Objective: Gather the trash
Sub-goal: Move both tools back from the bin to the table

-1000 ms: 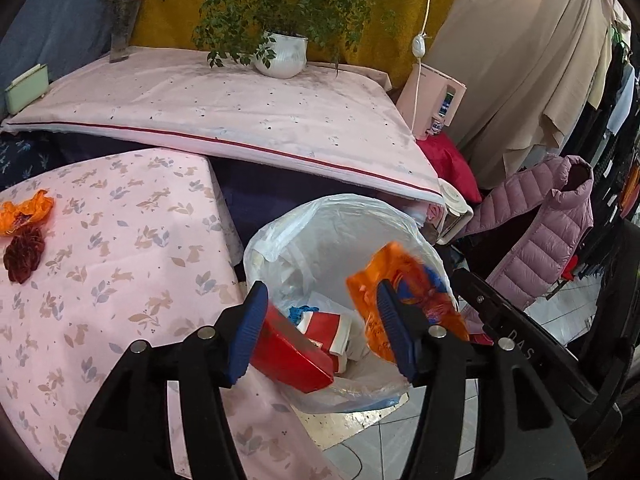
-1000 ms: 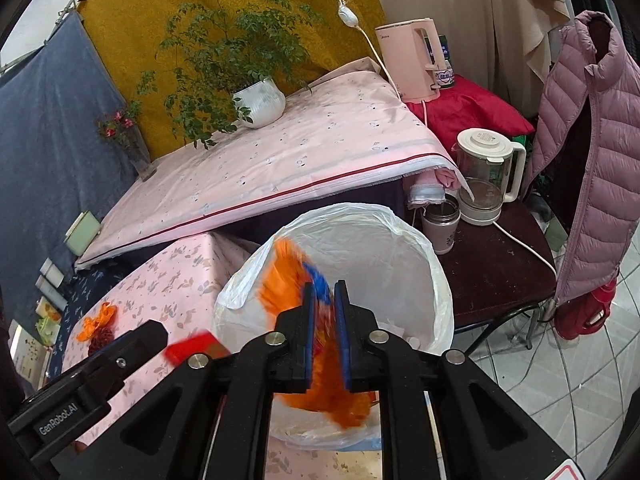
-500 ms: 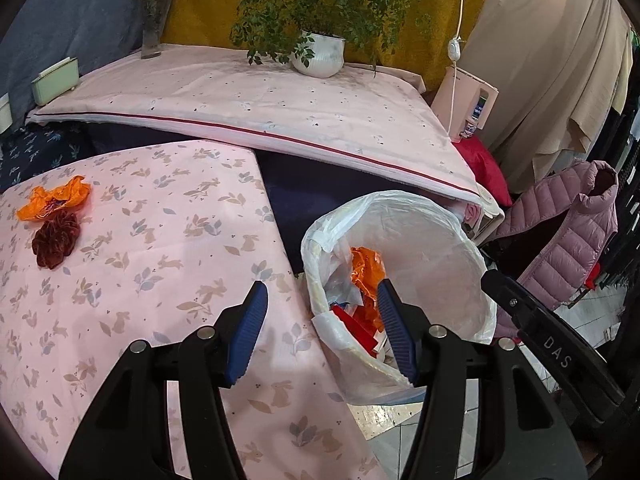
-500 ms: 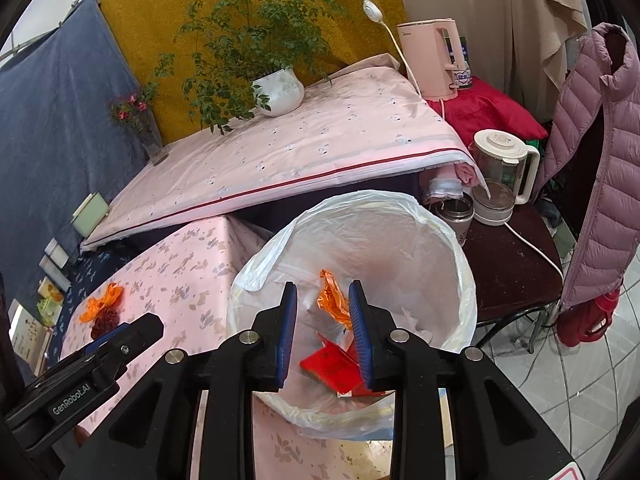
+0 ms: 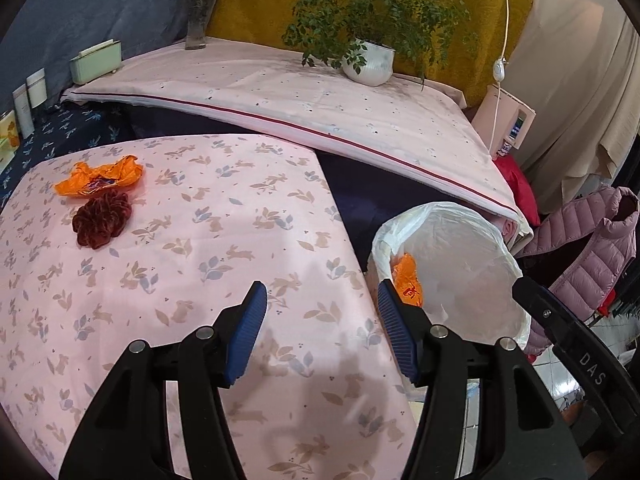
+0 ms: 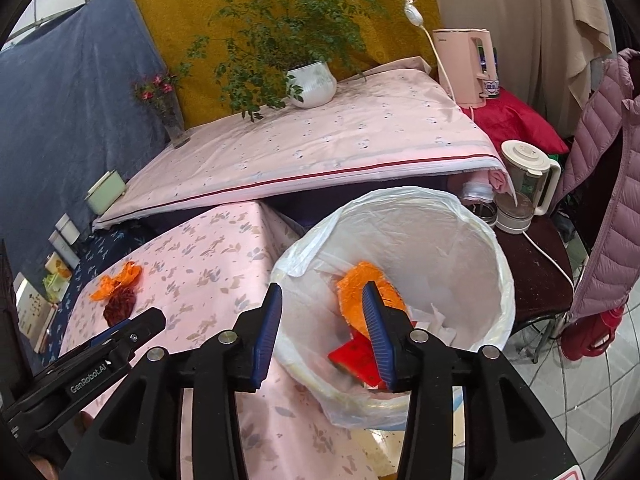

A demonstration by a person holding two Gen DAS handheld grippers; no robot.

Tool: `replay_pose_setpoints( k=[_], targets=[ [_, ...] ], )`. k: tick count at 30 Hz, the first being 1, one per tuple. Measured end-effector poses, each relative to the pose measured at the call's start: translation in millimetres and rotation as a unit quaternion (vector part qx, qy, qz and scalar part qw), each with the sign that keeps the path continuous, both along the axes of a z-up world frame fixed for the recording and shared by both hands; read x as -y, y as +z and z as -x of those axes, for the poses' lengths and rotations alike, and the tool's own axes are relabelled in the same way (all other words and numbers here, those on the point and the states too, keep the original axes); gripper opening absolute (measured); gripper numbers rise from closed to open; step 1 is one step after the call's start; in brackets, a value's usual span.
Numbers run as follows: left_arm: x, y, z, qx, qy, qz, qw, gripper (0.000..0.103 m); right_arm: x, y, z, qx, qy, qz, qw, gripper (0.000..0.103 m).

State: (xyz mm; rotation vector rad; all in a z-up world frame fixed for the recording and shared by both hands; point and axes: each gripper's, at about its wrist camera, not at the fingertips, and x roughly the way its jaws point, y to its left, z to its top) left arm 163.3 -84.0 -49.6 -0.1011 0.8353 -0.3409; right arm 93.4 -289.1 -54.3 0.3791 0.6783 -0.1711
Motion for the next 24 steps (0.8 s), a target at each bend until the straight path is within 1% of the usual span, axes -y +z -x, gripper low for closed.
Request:
replay_pose_setpoints(
  k=[2,12,16,22,24],
  targets=[
    [-9.7,-0.5,-0.8,0.001,0.009,0.000,1.0000,0.058,-8.5,1.2,-2.0,-0.001,0.008,0.002,1.000,0.042],
    [-55.6,-1.7,-4.0,-0.001,0.043,0.009,0.9991,0.058,-53.3,4.9,-15.3,-0.006,0.047,0.017,0.999,0.043],
    [-74.2,-1.4,-5.8,-0.001,0.056,0.013,0.9983,0.058,-72.2,6.6,-18.4,-0.006,0.060,0.023,0.998,0.047],
    [-105.4,-4.1,-9.4,-0.004,0.084,0.017,0.9963,0.059,-104.7,9.5,-28.0,-0.009,0.086,0.034,0.996,0.048],
    [-118.3,-4.9,-10.8,-0.004,0.095,0.017,0.9953,0.065,-116.7,9.0,-31.7,-0.011,0.095,0.036,0.995,0.048]
  ],
)
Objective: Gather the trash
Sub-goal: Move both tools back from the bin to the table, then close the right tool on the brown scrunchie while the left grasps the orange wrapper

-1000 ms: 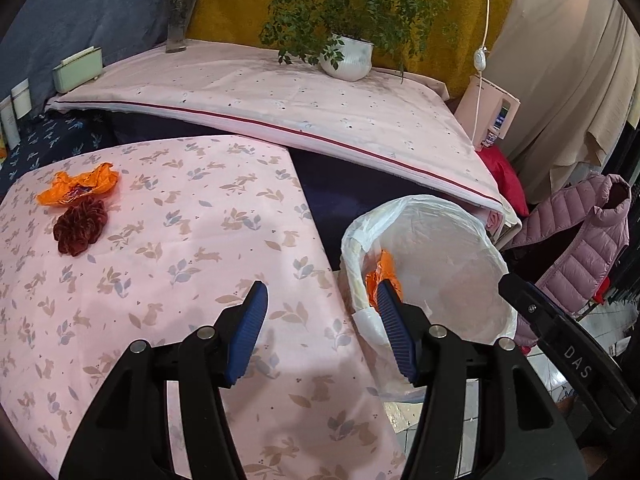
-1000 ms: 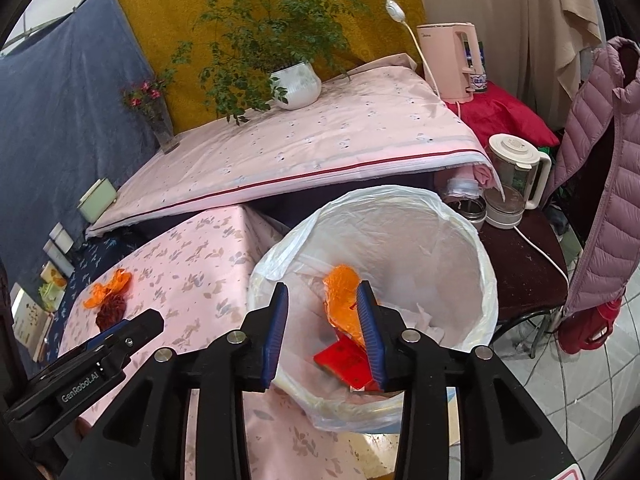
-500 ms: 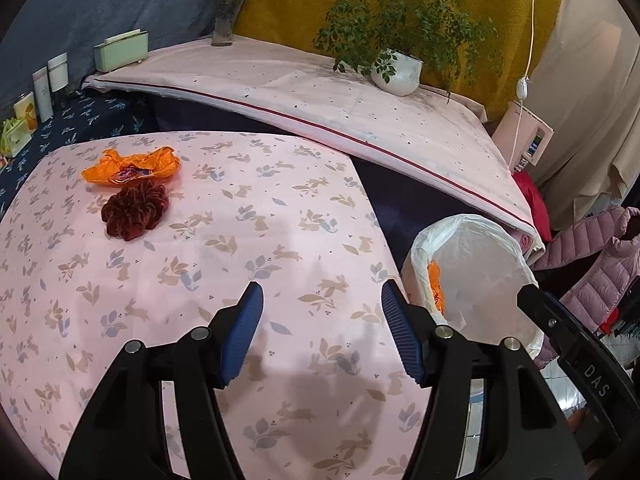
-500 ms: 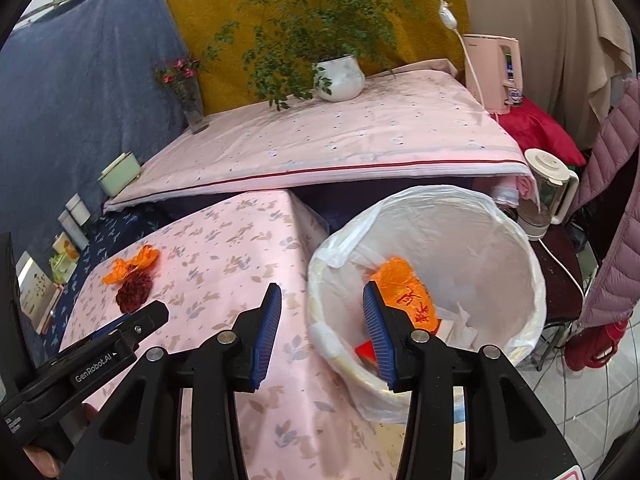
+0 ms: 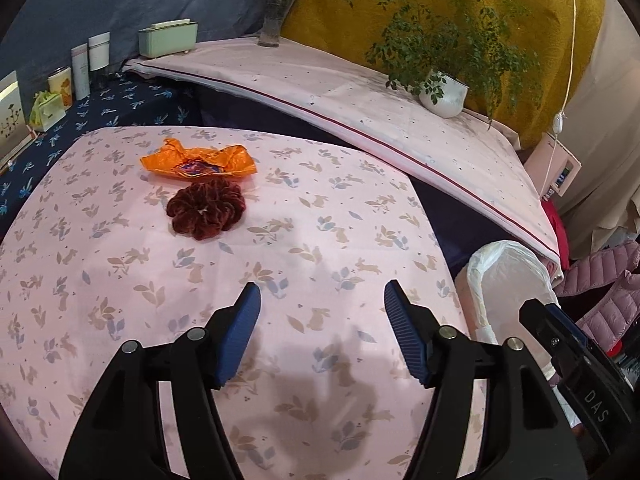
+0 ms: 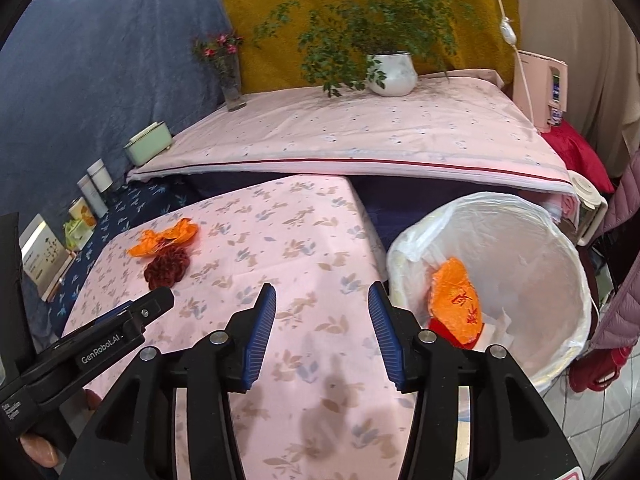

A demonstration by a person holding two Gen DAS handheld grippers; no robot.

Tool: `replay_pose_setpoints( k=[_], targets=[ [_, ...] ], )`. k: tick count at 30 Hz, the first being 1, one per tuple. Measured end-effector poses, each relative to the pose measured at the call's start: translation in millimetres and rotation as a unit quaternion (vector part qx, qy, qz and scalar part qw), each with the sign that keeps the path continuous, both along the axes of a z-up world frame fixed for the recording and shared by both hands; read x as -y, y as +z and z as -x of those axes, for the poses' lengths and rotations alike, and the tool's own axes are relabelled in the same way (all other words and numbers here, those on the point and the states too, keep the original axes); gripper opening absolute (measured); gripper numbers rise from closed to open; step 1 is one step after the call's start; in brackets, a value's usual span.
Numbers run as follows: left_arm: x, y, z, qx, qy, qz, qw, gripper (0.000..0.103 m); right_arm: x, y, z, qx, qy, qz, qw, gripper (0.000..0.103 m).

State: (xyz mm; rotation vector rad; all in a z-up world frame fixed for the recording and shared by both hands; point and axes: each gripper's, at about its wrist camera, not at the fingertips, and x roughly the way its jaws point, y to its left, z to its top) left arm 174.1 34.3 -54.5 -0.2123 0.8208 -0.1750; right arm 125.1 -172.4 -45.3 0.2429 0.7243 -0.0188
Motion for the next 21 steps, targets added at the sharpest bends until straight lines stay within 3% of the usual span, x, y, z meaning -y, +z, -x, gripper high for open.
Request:
replay_pose_setpoints(
  k=[9,13,21],
  targets=[
    [-70.5,-7.1,-11.1,-0.001,0.060,-0.013,0.9981,0.068,-67.3,-6.4,-27.8,-0.016,0.054,0.008,0.998,0.048],
    [-100.3,-11.0,-18.5,-0.004,0.084,-0.015,0.9963,0.069,-97.5,-12.3,-43.4,-0.020,0.075,0.008,0.997,0.055],
    [-145.7,-14.0,-47.9,-0.001,0.124,-0.027,0.9919,0.081,-151.9,-28.1,-87.4,-0.041,0.110,0.013,0.993,0.055]
  ],
)
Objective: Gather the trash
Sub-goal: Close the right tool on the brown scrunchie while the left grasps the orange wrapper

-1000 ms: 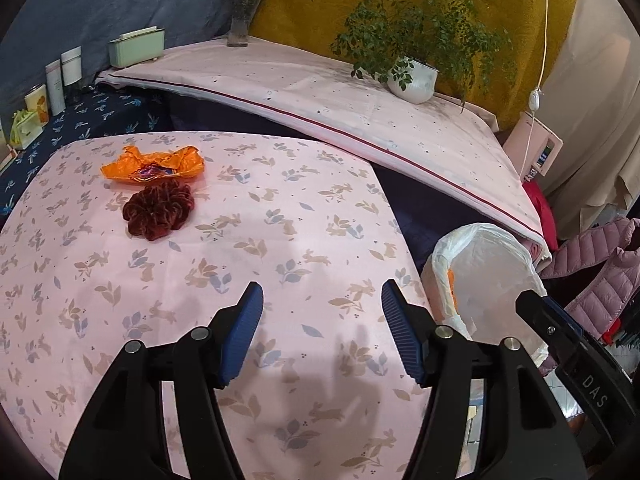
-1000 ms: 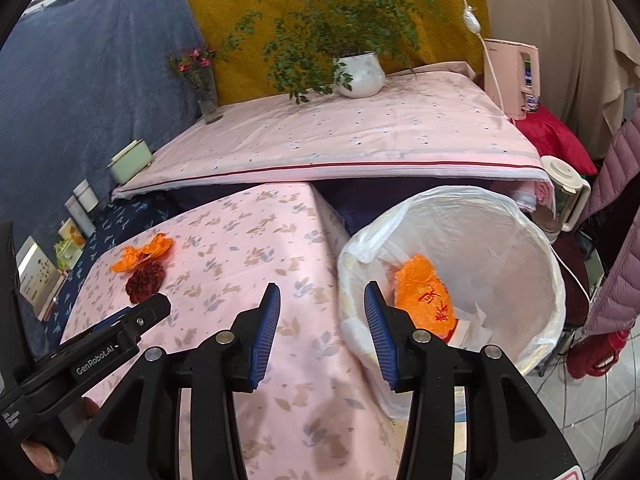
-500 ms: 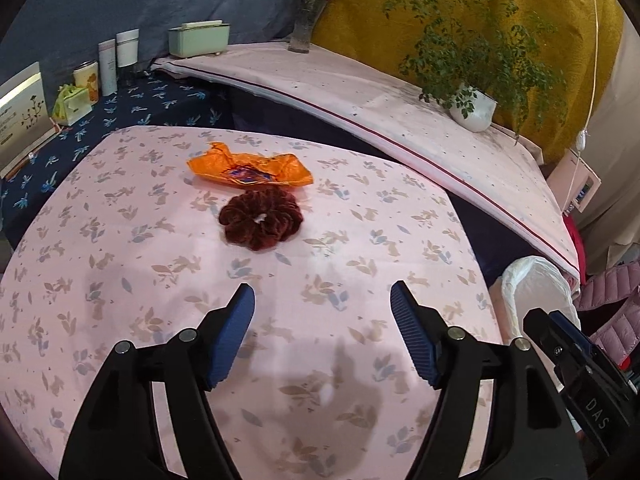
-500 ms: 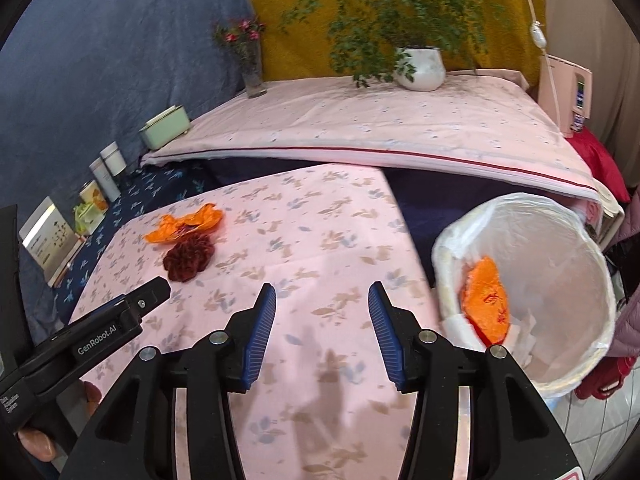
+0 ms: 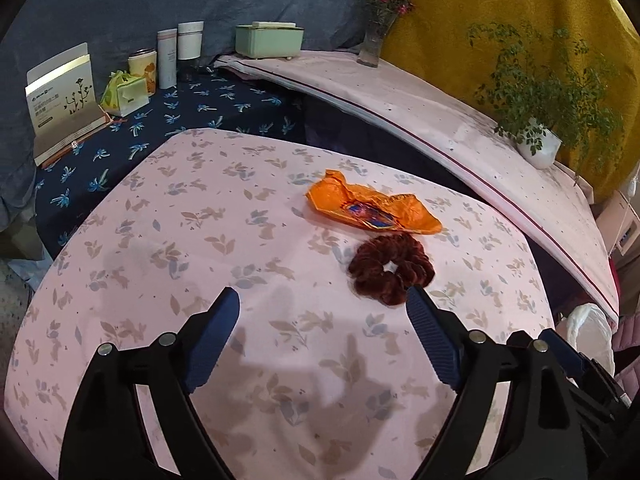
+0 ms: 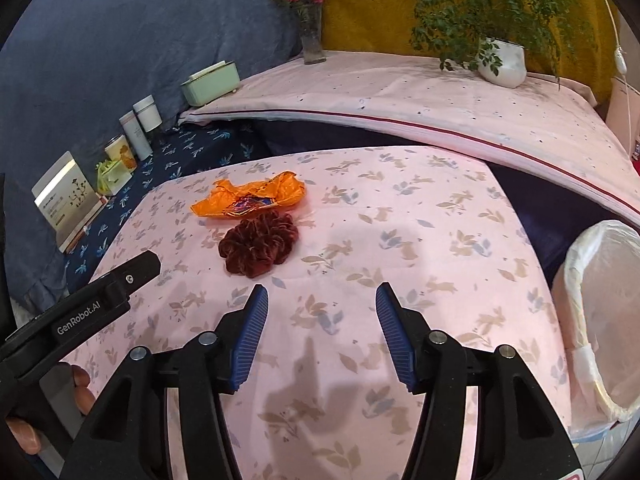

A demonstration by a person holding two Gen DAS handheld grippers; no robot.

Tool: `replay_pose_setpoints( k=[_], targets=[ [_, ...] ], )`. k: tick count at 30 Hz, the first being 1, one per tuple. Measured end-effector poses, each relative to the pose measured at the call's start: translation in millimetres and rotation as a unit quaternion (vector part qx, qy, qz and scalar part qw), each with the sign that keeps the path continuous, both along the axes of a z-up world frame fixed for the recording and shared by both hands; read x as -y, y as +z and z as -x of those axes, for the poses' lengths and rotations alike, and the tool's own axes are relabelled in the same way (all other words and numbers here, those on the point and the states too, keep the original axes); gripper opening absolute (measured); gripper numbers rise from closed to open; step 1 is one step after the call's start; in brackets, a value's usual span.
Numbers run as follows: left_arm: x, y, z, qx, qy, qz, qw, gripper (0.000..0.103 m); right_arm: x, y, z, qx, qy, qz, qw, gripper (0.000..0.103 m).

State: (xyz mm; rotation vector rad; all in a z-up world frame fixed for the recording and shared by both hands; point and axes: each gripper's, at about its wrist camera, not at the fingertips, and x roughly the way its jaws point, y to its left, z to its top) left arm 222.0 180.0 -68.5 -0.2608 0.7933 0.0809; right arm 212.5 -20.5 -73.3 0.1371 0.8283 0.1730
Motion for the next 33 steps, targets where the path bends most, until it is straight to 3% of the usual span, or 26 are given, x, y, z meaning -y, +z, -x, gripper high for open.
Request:
replay_pose_setpoints(
  k=[7,20,27,29,33],
  targets=[
    [-20.8,-8.3,-42.9,-0.008,0.016,0.019,0.9997,0.081,-29.9,-16.7,-46.9,-0.021,0.008,-0.009,1.000,0.055],
    [-19.4,-47.0,-119.9,-0.040,0.012,0.025,0.9988,0.080,-52.0,-55.7,-106.9,-0.053,0.013,-0.020,0.998,0.055],
    [-8.1,-66.5,-137.7,-0.058,-0.013,0.031,0.9978,0.061,-61.9,-69.1,-107.7,-0.046,0.020,0.015,0.999,0.049],
    [-3.7,-69.8,-137.5,-0.055,-0.013,0.021,0.9982,0.059,-61.4,-69.8,-106.4,-0.041,0.020,0.020,0.999,0.043],
    [6.5,-71.0,-132.4,-0.048,-0.025,-0.002,0.9985,0.045,-51.5,-71.5,-103.5,-0.042,0.013,0.009,0.999,0.028]
  ],
)
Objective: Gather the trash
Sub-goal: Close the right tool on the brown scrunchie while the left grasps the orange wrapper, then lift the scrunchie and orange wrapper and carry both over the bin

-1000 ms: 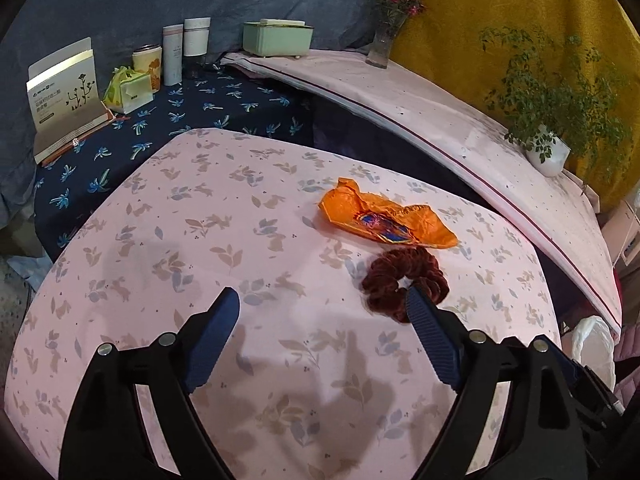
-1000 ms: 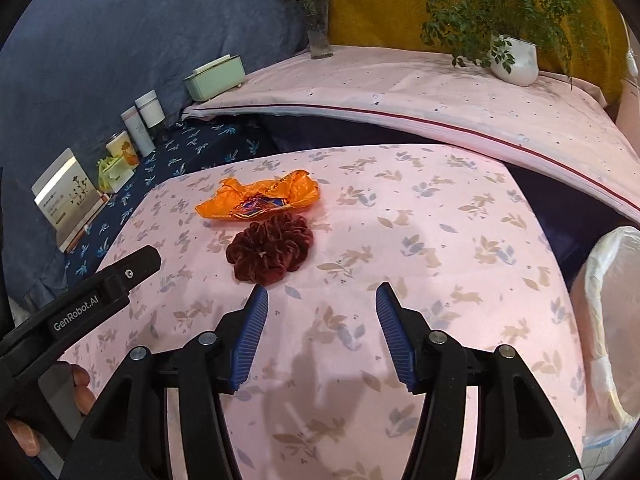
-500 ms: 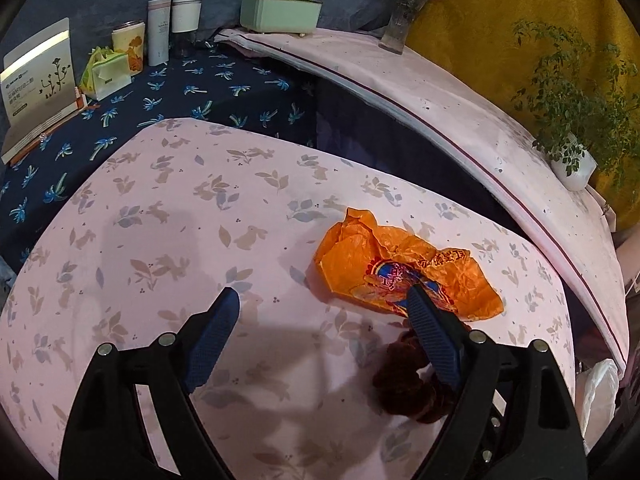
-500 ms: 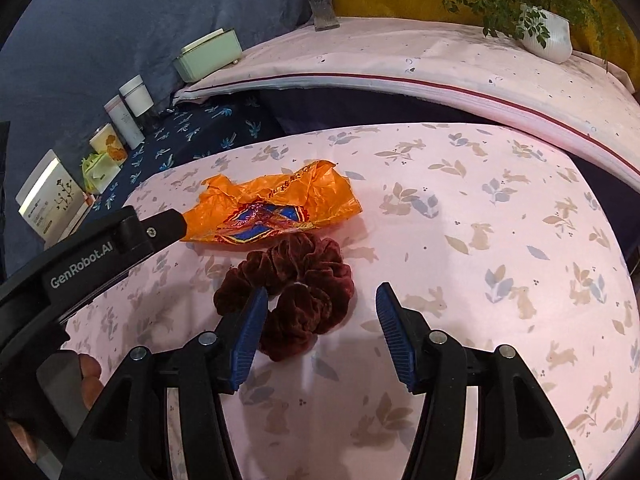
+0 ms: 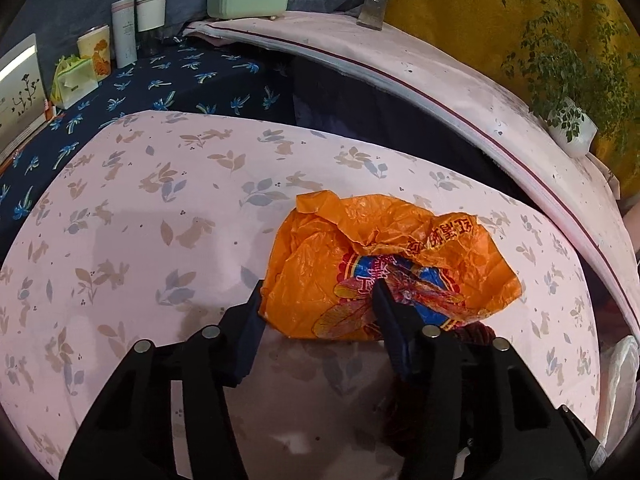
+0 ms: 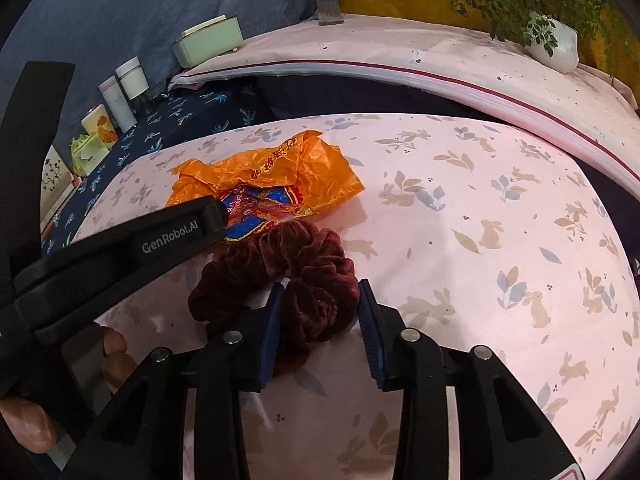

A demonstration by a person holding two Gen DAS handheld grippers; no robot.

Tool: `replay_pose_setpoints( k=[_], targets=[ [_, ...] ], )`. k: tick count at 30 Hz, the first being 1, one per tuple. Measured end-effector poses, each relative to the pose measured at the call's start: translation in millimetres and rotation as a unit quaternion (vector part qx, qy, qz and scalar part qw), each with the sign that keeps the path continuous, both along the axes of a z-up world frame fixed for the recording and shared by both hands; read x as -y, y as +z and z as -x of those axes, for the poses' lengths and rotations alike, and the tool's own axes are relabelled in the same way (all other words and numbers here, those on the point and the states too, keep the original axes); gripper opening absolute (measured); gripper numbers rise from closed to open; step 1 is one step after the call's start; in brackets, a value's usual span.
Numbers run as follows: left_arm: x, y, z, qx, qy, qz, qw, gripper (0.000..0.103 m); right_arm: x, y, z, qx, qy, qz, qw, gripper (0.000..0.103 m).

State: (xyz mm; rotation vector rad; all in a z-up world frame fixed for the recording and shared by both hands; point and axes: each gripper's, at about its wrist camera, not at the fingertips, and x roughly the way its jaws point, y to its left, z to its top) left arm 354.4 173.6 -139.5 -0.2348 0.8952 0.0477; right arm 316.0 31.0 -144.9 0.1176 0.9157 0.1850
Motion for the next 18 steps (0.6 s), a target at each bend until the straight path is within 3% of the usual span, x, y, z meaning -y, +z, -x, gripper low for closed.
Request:
replay_pose_setpoints(
  k=[2,6,9,18],
  targets=[
    [3.0,0.4,4.3,0.002,-0.006,-0.002,1.0000,0.036,5.2,-0.8,2.6,-0.001,-0.001,-0.009,1.000,0.022],
    [6.9,0.2,13.8,-0.003,-0.014,0.010,0.9998,0.015,15.2,-1.8,14.5,0.001,-0.006,-0.020,1.000,0.020],
    [12.7,-0.1,25.0,-0.006,-0.020,0.014,0.9997,0.008,22.0,-1.7,26.4,0.001,-0.010,-0.024,1.000,0.019],
    [35.8,9.0,71.4,-0.008,-0.036,0.027,0.9990,0.004,58.9,5.3,74.9,-0.013,-0.044,-0.045,0.998,0.018]
  ],
)
